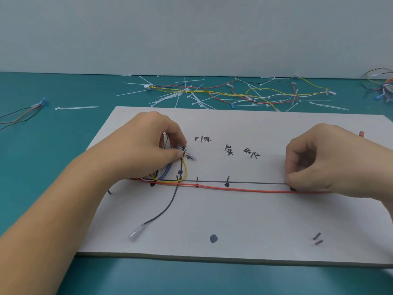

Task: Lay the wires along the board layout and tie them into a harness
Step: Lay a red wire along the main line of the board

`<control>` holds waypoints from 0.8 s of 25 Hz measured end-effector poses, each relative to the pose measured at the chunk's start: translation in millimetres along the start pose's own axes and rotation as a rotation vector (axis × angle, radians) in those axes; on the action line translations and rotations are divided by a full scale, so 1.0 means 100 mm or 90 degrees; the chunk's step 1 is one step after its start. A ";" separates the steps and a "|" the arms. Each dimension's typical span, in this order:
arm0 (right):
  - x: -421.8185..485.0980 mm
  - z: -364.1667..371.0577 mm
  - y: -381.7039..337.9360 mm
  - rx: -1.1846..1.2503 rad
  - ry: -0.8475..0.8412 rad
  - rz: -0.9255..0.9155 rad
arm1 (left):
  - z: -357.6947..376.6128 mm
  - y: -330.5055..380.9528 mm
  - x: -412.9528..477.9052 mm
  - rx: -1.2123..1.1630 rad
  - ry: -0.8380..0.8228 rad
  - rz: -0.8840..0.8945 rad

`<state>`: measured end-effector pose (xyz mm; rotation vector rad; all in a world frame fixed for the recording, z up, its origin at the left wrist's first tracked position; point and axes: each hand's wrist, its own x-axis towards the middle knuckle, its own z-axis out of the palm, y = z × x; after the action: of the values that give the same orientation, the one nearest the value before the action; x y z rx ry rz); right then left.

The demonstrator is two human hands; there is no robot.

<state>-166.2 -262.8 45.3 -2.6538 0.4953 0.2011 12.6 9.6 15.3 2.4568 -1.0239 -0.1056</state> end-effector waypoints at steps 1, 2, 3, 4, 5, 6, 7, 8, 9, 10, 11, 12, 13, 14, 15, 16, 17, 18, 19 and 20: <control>-0.01 0.00 0.00 0.000 -0.001 0.001 | 0.00 0.01 0.00 -0.005 0.001 -0.004; -0.01 -0.01 0.00 0.003 -0.001 0.003 | 0.00 0.01 -0.01 -0.008 0.002 -0.005; -0.01 -0.01 0.00 0.007 -0.001 0.005 | 0.00 0.01 -0.01 -0.008 0.002 -0.006; -0.01 -0.01 0.00 0.013 -0.002 0.006 | 0.00 0.01 -0.01 -0.007 0.004 -0.006; -0.01 -0.02 0.00 0.016 -0.002 0.008 | 0.00 0.01 0.00 -0.007 0.005 -0.007; -0.01 -0.02 0.01 0.016 -0.003 0.009 | 0.00 0.01 0.00 -0.006 0.006 -0.009; -0.01 -0.03 0.00 0.012 -0.006 0.011 | 0.00 0.01 0.00 -0.005 0.006 -0.009; -0.01 -0.03 0.00 0.008 -0.008 0.013 | 0.00 0.01 0.00 -0.003 0.006 -0.010; -0.02 -0.03 0.00 0.005 -0.010 0.015 | 0.01 0.01 0.00 -0.002 0.006 -0.010; -0.02 -0.03 -0.01 0.002 -0.009 0.016 | 0.01 0.01 0.00 -0.005 0.008 -0.014; -0.03 -0.03 -0.01 -0.002 -0.007 0.015 | 0.02 0.01 0.00 -0.010 0.008 -0.018; -0.03 -0.03 -0.01 -0.007 -0.005 0.012 | 0.02 0.00 0.00 -0.014 0.008 -0.023; -0.03 -0.03 -0.01 -0.011 -0.004 0.010 | 0.02 0.00 0.00 -0.014 0.008 -0.025; -0.03 -0.04 -0.02 -0.013 -0.004 0.008 | 0.03 0.01 0.00 -0.010 0.009 -0.026; -0.03 -0.04 -0.02 -0.013 -0.004 0.007 | 0.03 0.02 0.00 -0.004 0.013 -0.026; -0.03 -0.05 -0.02 -0.012 -0.004 0.006 | 0.03 0.03 0.00 0.006 0.021 -0.027; -0.03 -0.06 -0.02 -0.011 -0.006 0.006 | 0.03 0.03 0.00 0.015 0.034 -0.029; -0.04 -0.06 -0.03 -0.012 -0.009 0.004 | 0.03 0.04 0.00 0.021 0.045 -0.032; -0.04 -0.05 -0.03 -0.015 -0.010 -0.001 | 0.02 0.04 -0.01 0.021 0.052 -0.036; -0.05 -0.05 -0.04 -0.021 -0.009 -0.007 | 0.02 0.04 -0.01 0.019 0.055 -0.038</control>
<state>-168.9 -260.2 52.3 -2.6847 0.4766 0.2274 8.9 6.9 15.2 2.4966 -0.9218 -0.0026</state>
